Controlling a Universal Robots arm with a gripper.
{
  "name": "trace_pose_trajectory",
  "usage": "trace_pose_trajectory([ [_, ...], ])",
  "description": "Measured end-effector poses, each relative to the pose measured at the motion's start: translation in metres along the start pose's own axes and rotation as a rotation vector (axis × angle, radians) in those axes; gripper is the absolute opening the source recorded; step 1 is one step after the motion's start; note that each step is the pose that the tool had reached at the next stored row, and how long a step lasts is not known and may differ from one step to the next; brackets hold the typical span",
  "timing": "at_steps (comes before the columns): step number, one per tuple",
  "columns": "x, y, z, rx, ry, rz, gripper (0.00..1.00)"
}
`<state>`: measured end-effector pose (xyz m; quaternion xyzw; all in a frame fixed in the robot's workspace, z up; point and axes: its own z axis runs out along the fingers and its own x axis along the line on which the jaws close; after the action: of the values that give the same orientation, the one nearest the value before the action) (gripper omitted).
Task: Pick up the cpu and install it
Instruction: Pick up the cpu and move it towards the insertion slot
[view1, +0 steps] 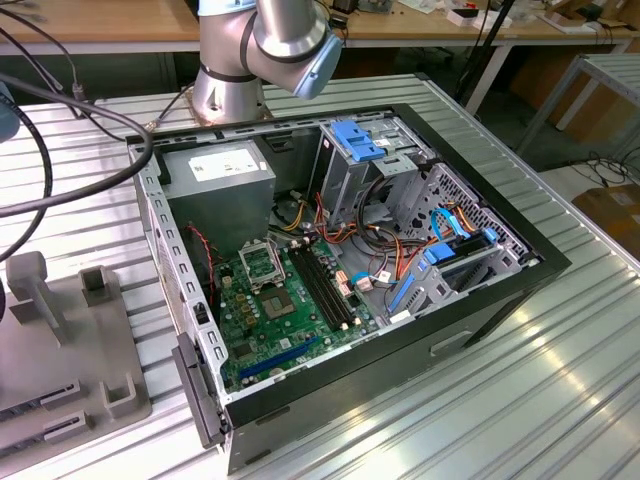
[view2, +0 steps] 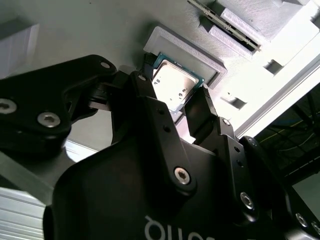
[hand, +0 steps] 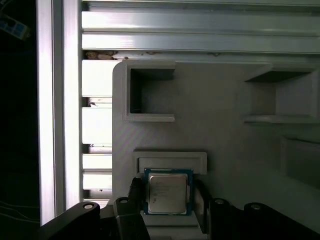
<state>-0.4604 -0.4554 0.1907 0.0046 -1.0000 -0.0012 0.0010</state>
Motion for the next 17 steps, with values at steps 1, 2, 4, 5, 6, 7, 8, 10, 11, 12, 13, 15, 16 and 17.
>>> trace_pose_trajectory([
  [1,-0.0001,0.0000,0.0000,0.0000,0.0001,0.000,0.53],
  [2,-0.0001,0.0000,0.0000,0.0000,0.0001,0.000,0.53],
  [4,-0.0002,0.0000,0.0000,0.0000,0.0000,0.000,0.53],
  [5,-0.0002,0.0000,0.0000,0.0000,0.0001,0.000,0.53],
  [6,-0.0002,0.0001,-0.0002,0.0000,0.0000,0.000,0.53],
  [7,-0.0002,0.0000,-0.0008,0.0002,0.0003,0.000,0.53],
  [8,-0.0003,0.0001,-0.0008,0.0000,0.0001,0.000,0.53],
  [10,-0.0002,0.0000,-0.0010,0.0000,0.0001,0.000,0.53],
  [11,-0.0002,0.0000,-0.0013,0.0000,0.0002,0.000,0.53],
  [12,-0.0002,0.0000,-0.0013,0.0000,0.0001,0.000,0.53],
  [13,-0.0002,0.0000,-0.0013,0.0000,0.0001,0.000,0.53],
  [15,-0.0002,0.0000,-0.0015,0.0000,0.0002,0.000,0.47],
  [16,-0.0002,0.0000,-0.0015,0.0000,0.0001,0.000,0.47],
  [17,-0.0002,0.0000,-0.0017,0.0000,0.0001,0.000,0.47],
])
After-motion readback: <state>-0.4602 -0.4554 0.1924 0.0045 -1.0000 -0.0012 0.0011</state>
